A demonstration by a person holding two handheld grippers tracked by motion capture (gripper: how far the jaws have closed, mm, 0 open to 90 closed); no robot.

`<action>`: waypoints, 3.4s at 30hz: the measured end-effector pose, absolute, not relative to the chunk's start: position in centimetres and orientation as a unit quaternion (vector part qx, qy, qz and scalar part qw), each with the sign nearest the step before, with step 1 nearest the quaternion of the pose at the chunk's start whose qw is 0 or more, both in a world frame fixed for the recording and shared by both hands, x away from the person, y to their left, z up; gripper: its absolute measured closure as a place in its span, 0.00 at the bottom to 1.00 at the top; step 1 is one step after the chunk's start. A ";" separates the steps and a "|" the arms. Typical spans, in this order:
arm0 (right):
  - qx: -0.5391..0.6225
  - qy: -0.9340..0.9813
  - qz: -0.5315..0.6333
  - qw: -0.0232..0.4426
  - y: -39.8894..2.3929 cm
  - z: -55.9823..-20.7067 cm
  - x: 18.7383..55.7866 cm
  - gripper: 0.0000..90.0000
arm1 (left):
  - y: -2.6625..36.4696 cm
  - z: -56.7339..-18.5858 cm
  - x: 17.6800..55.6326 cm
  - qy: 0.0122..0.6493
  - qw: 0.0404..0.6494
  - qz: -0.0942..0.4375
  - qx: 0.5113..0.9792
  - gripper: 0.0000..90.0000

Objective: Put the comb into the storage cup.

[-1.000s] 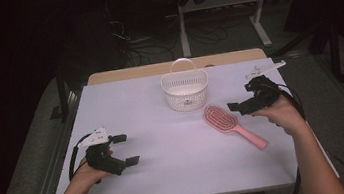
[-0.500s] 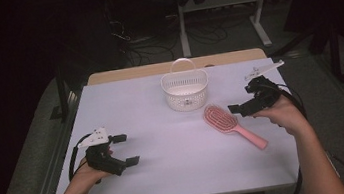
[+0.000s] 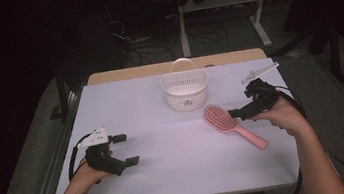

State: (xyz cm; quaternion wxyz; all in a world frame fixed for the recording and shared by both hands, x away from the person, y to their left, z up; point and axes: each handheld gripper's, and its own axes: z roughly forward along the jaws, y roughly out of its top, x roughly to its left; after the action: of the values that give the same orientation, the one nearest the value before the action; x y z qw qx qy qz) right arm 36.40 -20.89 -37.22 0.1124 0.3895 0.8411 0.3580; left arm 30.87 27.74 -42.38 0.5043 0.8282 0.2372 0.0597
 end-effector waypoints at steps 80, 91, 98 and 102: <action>0.391 0.899 0.188 0.061 -19.2 -41.5 36.2 0.08 | 27.8 -42.3 30.8 0.235 0.505 0.060 0.829 0.00; 0.400 0.900 0.166 0.045 -19.0 -42.1 36.4 0.18 | 27.8 -42.3 30.8 0.234 0.504 0.061 0.829 0.00; 0.400 0.902 0.158 0.032 -18.8 -42.5 36.6 0.29 | 27.7 -42.4 30.8 0.234 0.504 0.060 0.829 0.00; 0.396 0.905 0.155 0.025 -18.7 -42.7 36.7 0.33 | 27.7 -42.4 30.8 0.234 0.504 0.060 0.829 0.00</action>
State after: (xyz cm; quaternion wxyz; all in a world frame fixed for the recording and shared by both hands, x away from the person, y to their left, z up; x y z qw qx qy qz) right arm 36.69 -18.66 -42.71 0.0246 0.3960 0.9048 0.1549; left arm 30.79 27.74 -42.36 0.5042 0.8292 0.2338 0.0598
